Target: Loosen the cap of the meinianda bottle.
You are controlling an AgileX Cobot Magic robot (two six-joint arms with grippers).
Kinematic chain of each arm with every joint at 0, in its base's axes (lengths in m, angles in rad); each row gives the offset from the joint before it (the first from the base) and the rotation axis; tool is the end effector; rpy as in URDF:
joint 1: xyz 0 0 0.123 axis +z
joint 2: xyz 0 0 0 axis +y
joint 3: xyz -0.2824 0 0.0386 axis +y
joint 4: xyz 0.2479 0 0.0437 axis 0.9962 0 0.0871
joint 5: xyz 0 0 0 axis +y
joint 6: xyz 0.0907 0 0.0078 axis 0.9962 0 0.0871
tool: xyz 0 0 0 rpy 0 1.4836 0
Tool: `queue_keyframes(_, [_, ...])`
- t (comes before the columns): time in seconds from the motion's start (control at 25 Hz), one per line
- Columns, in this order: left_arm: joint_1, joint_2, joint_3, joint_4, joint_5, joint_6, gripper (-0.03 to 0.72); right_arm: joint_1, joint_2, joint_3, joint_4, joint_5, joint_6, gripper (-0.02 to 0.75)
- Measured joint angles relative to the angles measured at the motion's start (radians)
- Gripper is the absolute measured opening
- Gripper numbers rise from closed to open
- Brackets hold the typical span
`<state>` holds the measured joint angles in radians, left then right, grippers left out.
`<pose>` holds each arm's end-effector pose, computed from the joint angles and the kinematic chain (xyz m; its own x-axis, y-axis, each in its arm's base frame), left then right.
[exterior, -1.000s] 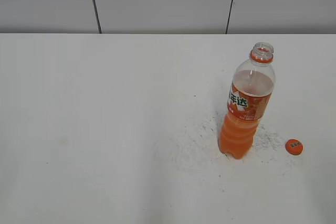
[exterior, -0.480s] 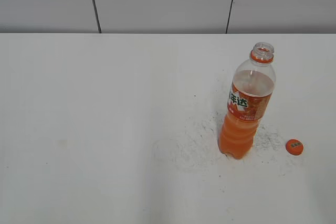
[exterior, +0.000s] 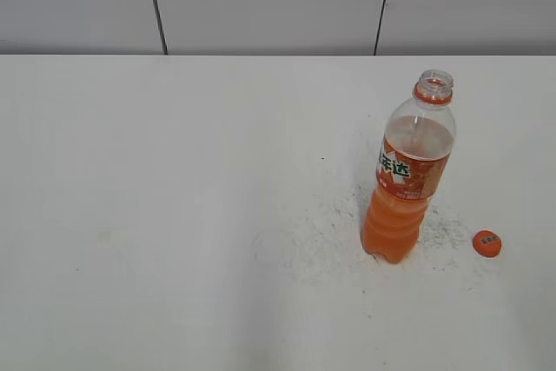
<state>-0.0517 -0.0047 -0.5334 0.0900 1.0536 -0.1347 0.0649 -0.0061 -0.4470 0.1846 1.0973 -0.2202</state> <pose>-0.0092 0.0076 0.2872 -0.4098 -0.0686 -0.9096 -0.0566 0.9972 -0.0497 -0.0033 0.0147 0.2606 -0.4895 -0.1651 -0.8562 -0.2714 0.9620 -0.0304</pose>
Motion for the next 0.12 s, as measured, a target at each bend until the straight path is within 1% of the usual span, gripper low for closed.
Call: queue_keyframes(0.12, [0.014,0.0,0.0,0.0,0.0,0.0,0.381,0.0,0.0,0.0,0.0,0.0,0.0,0.526])
